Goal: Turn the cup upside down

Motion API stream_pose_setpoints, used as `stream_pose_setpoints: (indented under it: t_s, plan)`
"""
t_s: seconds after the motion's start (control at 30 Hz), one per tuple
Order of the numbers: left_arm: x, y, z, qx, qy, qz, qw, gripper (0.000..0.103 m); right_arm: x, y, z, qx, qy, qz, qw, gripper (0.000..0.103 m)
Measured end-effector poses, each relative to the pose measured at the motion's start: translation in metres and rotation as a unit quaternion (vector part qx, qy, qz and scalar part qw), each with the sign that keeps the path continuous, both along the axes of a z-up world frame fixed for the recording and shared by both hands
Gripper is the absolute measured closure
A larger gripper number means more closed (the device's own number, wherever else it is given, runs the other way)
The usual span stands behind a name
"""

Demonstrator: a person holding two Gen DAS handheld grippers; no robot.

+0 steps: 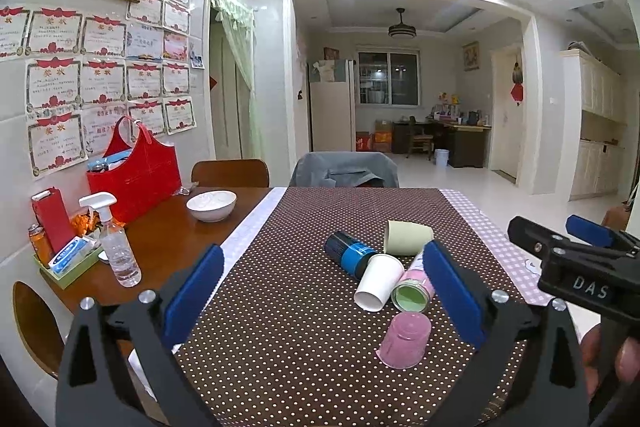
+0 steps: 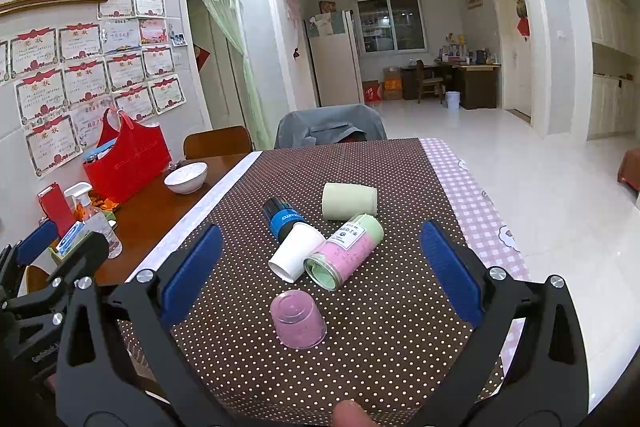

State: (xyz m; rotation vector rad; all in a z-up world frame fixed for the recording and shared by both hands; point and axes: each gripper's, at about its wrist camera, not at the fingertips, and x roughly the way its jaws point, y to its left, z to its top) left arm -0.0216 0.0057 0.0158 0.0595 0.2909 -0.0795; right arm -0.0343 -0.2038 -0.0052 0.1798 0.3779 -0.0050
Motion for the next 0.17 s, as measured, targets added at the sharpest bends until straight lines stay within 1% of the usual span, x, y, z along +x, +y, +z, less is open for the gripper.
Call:
stream_pose_setpoints:
  t_s: [0.17]
  plan:
    - [0.0011, -0.0001, -0.0011, -0.001, 0.002, 0.003, 1.0, 0.005, 0.0, 0.0001, -0.0003, 0.001, 0.0, 0.0, 1.0, 0.006]
